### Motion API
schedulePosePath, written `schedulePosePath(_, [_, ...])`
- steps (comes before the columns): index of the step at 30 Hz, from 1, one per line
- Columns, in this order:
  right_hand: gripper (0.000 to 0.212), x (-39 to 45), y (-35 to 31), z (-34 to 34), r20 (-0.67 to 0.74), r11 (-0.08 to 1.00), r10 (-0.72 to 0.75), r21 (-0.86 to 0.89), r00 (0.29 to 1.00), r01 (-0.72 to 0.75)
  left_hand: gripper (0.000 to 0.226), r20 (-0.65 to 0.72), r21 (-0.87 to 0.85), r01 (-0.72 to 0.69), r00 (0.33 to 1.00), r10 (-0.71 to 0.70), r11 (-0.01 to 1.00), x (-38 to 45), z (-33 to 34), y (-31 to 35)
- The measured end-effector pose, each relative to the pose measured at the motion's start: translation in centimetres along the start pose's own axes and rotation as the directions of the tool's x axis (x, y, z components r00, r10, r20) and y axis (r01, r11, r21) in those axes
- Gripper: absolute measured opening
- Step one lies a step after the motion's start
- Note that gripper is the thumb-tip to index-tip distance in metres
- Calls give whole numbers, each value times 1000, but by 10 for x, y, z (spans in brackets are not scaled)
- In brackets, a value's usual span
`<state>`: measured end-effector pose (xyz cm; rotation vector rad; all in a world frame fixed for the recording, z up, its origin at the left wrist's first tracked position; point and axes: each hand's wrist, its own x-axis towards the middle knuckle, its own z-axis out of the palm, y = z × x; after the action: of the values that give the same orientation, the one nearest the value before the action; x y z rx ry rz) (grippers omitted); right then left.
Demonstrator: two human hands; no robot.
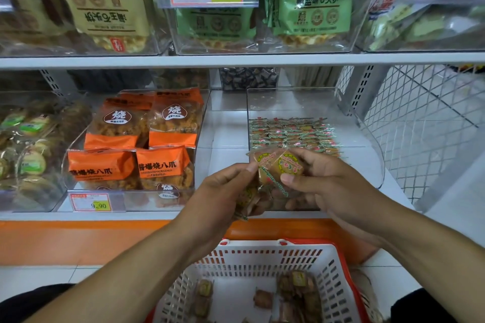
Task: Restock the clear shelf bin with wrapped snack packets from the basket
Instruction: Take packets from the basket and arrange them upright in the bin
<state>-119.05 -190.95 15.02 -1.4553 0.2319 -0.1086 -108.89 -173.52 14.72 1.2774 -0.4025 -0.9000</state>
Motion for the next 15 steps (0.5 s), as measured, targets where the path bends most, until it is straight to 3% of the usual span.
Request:
schedulePosePath(3, [34,0,2,-3,-36,1000,17,7,999,-17,42,-11,64,-16,1000,17,998,1,0,-1])
schedulePosePath(7, [52,-1,-5,-9,-54,995,66,-68,996,-69,43,-3,101,-18,1000,18,995,1,-4,0])
schedulePosePath(11, [40,-4,-22,-19,-70,979,16,-203,997,-30,36,-4,164,-1,1000,2,986,3,-12,1])
schedulePosePath(15, [49,-6,-28,-22,38,958,75,-280,996,-61,36,80,334,-16,997,-11,942,2,-17,5])
